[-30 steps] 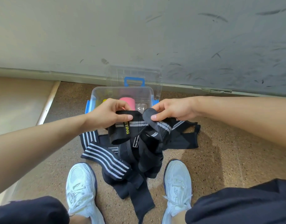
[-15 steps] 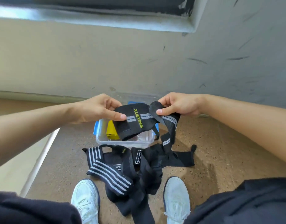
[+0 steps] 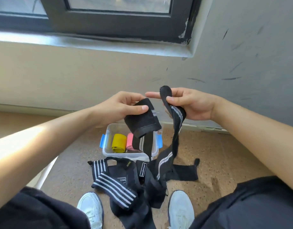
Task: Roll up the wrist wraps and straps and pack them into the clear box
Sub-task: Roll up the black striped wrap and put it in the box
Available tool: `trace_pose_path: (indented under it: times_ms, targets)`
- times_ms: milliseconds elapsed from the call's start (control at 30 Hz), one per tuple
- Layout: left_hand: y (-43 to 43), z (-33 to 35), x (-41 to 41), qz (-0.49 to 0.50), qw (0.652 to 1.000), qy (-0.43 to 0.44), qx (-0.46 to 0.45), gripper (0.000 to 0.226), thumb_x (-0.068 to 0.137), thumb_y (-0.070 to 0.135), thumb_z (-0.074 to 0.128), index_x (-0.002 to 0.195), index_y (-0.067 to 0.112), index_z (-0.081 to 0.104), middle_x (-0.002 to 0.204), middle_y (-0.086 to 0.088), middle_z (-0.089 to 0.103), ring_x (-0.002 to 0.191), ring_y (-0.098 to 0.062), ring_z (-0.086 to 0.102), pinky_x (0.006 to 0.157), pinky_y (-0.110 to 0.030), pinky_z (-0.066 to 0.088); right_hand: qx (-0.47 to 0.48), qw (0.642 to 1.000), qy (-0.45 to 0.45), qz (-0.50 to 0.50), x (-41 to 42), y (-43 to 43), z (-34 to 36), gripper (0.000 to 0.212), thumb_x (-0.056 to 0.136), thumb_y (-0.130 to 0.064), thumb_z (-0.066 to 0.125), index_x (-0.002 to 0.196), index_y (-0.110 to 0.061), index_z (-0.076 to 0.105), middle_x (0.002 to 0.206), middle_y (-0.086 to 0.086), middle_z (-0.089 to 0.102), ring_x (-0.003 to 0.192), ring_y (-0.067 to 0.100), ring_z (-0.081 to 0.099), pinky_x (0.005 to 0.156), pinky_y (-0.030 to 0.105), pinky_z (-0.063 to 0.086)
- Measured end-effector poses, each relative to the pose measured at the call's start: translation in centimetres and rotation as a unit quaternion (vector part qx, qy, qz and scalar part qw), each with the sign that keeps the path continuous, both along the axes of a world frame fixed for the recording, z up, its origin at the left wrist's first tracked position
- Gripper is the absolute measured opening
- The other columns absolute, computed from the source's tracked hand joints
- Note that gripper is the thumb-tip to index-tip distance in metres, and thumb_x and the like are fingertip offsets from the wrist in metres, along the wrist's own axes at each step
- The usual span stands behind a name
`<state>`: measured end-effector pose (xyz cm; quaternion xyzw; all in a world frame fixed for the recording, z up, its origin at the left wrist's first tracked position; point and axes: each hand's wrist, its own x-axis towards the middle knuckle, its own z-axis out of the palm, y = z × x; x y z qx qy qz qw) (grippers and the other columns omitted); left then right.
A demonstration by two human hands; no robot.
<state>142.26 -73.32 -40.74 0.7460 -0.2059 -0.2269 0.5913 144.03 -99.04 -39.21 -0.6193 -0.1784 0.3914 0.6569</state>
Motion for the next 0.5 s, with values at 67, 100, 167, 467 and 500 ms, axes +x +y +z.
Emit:
trace_pose_path:
  times_ms: [67,100,167,467,500]
  targets:
    - [-0.3,0.1,0.2,-0.030,1.000,0.000,0.004,0.031,0.094,0.016,0.059,0.122,0.007,0.068,0.115,0.002,0.075,0.102,-0.012,0.070,0.086,-0.025,0.056,0.015,0.999,-0.005,0.043,0.1,0.6,0.1,0.041,0.106,-0.002,0.032,0.146,-0.001,0.038,0.076,-0.009,0.074,0.069,0.004,0.071,0.066,0.017,0.055]
    - [-0.4,0.0,0.3,-0.034,0.999,-0.002,0.007,0.034,0.093,0.018,0.060,0.123,0.005,0.068,0.115,-0.004,0.075,0.102,-0.014,0.070,0.087,-0.027,0.056,0.013,0.998,-0.003,0.062,0.4,0.8,-0.2,0.037,0.103,-0.005,0.042,0.139,0.000,0.047,0.082,-0.005,0.076,0.073,0.007,0.072,0.069,0.019,0.056]
    - [-0.5,-0.5,0.8,-0.027,0.999,-0.003,0.017,0.036,0.092,0.019,0.062,0.120,-0.002,0.067,0.109,-0.013,0.074,0.096,-0.017,0.068,0.084,-0.027,0.056,-0.004,0.997,-0.006,0.076,1.1,0.8,-0.9,0.022,0.098,-0.008,0.054,0.119,-0.004,0.063,0.090,0.000,0.076,0.079,0.012,0.073,0.072,0.022,0.058]
    - [1.7,-2.6,1.8,-0.059,0.990,-0.007,0.129,0.049,0.075,0.050,0.078,0.085,0.003,0.066,0.080,-0.013,0.062,0.077,-0.025,0.053,0.074,-0.043,0.039,-0.095,0.993,-0.073,0.016,2.6,-1.6,-3.8,0.012,0.097,-0.013,0.063,0.101,-0.010,0.074,0.095,0.007,0.076,0.084,0.020,0.073,0.078,0.030,0.059]
    - [2.0,-2.9,1.9,-0.070,0.989,-0.004,0.133,0.048,0.071,0.049,0.080,0.085,0.005,0.067,0.081,-0.014,0.064,0.077,-0.026,0.056,0.074,-0.044,0.042,-0.105,0.991,-0.084,0.012,2.6,-1.9,-3.9,0.012,0.097,-0.013,0.063,0.102,-0.008,0.072,0.094,0.007,0.076,0.084,0.020,0.073,0.077,0.030,0.059]
